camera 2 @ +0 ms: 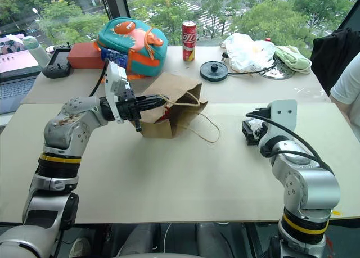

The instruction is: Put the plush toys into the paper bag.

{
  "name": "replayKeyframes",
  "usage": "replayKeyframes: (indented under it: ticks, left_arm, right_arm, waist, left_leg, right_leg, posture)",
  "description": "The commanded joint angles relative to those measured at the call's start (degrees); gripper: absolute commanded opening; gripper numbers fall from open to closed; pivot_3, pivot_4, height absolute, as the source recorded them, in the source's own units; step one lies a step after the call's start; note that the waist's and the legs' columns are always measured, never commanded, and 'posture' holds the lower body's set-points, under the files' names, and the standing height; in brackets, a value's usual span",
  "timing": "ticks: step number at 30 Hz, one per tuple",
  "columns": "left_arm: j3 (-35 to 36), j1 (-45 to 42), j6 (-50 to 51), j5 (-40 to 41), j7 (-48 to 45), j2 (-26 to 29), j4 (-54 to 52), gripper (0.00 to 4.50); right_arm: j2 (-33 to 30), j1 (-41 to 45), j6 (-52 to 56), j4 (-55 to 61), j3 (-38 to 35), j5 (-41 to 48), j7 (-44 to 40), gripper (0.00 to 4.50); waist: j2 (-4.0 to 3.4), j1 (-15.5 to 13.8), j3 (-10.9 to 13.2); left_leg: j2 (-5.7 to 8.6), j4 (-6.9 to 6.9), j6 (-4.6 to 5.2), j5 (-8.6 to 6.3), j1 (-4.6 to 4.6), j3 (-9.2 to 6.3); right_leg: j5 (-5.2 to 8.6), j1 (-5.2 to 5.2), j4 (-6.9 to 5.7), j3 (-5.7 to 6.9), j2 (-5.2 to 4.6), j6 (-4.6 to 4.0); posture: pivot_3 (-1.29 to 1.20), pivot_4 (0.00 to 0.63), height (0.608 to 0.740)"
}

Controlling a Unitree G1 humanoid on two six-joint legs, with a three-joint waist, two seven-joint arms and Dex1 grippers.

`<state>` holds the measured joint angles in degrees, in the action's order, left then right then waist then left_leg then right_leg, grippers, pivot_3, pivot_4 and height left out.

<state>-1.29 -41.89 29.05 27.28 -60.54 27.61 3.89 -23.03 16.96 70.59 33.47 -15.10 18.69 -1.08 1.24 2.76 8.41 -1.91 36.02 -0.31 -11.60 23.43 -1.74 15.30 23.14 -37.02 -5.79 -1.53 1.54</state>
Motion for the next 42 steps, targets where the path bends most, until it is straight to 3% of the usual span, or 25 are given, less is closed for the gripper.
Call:
replayKeyframes:
  ticks: [1,7,10,17,20,24,27,33,37,42]
  left_arm:
    - [0.18,-0.24,0.63,1.44,-1.41,0.86,-2.64,0.00]
    - [0.66,-0.01,1.25,1.27,-0.96,0.82,-3.39,0.00]
    - [0.95,0.20,1.45,1.21,-0.40,0.76,-3.74,0.00]
    - [1.21,0.44,1.32,1.20,0.66,0.37,-3.88,0.00]
    - [1.19,0.35,1.00,1.18,0.98,0.11,-3.62,0.00]
    - [1.65,-0.50,0.87,1.31,1.94,-0.76,-2.50,0.00]
    - [2.03,-1.11,1.16,1.48,2.34,-1.15,-1.67,0.00]
    - [2.24,-1.93,1.42,1.83,2.60,-1.46,-0.55,0.00]
    - [2.22,-2.31,1.44,2.02,2.56,-1.52,-0.04,0.00]
    - [2.02,-2.51,1.41,2.07,2.37,-1.57,0.21,0.00]
  right_arm:
    - [-1.53,-0.44,-6.15,-5.51,2.71,-4.43,0.44,4.00]
    - [-0.55,-0.05,-10.49,-14.16,4.15,-7.13,-0.21,4.00]
    - [-0.22,-0.52,-11.10,-14.94,3.74,-8.12,-0.05,3.26]
    - [-0.35,-0.77,-12.19,-15.51,3.68,-9.18,-1.02,0.86]
    - [-0.48,-0.62,-12.40,-15.85,3.92,-9.56,-1.41,0.10]
    - [0.05,-0.24,-14.09,-12.78,1.28,-7.55,-3.29,0.03]
    - [-0.34,0.05,-11.12,-3.88,-3.35,-0.14,-8.96,0.03]
    - [2.04,4.40,7.11,7.10,-14.90,17.40,-13.92,0.03]
    - [2.36,4.76,12.77,11.20,-11.98,21.21,-14.17,0.03]
    - [4.85,6.79,11.84,11.57,-2.31,19.12,-10.42,0.03]
  waist:
    - [0.00,-0.11,0.00]
    - [0.00,-0.20,0.00]
    - [0.00,-0.15,0.00]
    - [0.00,-0.15,0.00]
    - [0.00,-0.21,0.00]
    - [0.00,-0.18,0.00]
    - [-0.01,-0.12,0.00]
    - [-0.01,-0.26,0.00]
    - [-0.01,-0.21,0.00]
    - [-0.01,-0.08,0.00]
  left_leg:
    - [0.01,0.00,0.00,0.00,0.01,0.02]
    - [0.01,0.02,0.00,0.00,-0.01,0.06]
    - [0.01,0.02,0.00,0.00,0.00,0.06]
    - [0.00,0.02,0.00,0.00,-0.04,0.06]
    - [0.00,0.03,0.00,0.00,-0.04,0.05]
    - [0.01,0.04,0.00,0.00,-0.04,0.05]
    - [0.00,0.03,0.00,0.00,-0.03,0.06]
    - [0.00,0.03,0.00,0.00,-0.01,0.01]
    - [0.00,0.03,0.00,0.00,-0.02,-0.02]
    - [0.00,0.03,0.00,0.00,-0.02,-0.01]
  right_leg:
    - [0.00,0.00,0.00,-0.02,-0.01,0.00]
    - [0.00,-0.03,0.02,-0.04,-0.03,0.00]
    - [0.00,-0.03,0.02,-0.04,-0.03,0.00]
    - [0.00,-0.05,0.00,-0.05,-0.02,0.00]
    - [0.00,-0.05,0.00,-0.05,-0.02,0.00]
    - [0.00,-0.06,0.00,-0.04,-0.02,0.00]
    - [0.00,-0.03,-0.01,-0.05,-0.02,-0.01]
    - [0.00,-0.06,-0.02,-0.04,-0.01,-0.01]
    - [0.00,-0.06,-0.03,-0.01,-0.01,-0.01]
    - [0.00,-0.03,-0.02,-0.01,0.00,0.00]
  posture:
    - [0.00,0.150,0.739]
    - [0.00,0.150,0.739]
    - [0.00,0.150,0.739]
    - [0.00,0.150,0.739]
    - [0.00,0.150,0.739]
    - [0.00,0.150,0.739]
    - [0.00,0.150,0.739]
    - [0.00,0.150,0.739]
    - [0.00,0.150,0.739]
    - [0.00,0.150,0.739]
